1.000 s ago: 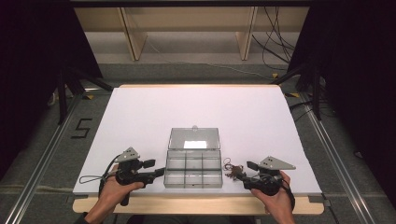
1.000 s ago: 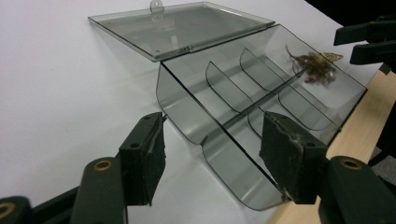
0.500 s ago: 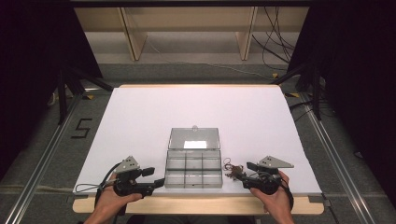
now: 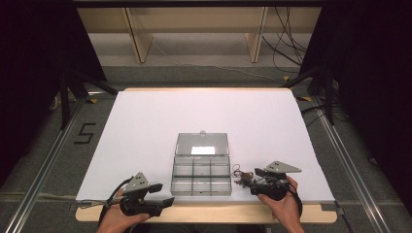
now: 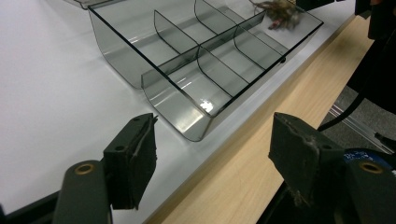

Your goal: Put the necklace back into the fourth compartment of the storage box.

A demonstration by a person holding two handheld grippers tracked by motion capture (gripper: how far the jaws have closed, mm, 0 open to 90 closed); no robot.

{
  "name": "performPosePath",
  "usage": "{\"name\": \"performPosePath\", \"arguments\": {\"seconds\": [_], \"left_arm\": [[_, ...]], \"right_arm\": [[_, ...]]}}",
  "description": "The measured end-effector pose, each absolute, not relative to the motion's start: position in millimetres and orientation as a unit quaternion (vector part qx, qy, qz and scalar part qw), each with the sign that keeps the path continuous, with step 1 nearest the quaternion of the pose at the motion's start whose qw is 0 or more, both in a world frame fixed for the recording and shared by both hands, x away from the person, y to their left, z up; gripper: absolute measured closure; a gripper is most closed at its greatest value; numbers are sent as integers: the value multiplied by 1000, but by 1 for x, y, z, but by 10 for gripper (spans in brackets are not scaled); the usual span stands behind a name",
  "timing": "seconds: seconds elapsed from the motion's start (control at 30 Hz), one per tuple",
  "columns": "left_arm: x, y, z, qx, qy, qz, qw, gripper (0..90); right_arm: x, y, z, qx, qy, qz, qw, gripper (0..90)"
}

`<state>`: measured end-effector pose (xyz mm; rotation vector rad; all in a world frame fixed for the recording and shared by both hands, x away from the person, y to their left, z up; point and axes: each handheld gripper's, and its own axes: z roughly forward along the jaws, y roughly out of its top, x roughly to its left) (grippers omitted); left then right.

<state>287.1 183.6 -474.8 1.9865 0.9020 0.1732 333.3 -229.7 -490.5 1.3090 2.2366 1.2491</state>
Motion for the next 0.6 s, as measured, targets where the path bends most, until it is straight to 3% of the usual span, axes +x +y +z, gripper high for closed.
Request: {"name": "performPosePath", "arguments": {"seconds": [0.3, 0.6], "left_arm": [[281, 180, -480, 815, 361, 74, 448, 298], [281, 182, -481, 808, 371, 80, 452, 298]], "right_arm": [[338, -222, -493, 450, 781, 413, 129, 384], [343, -223, -491, 431, 794, 409, 131, 575]]}}
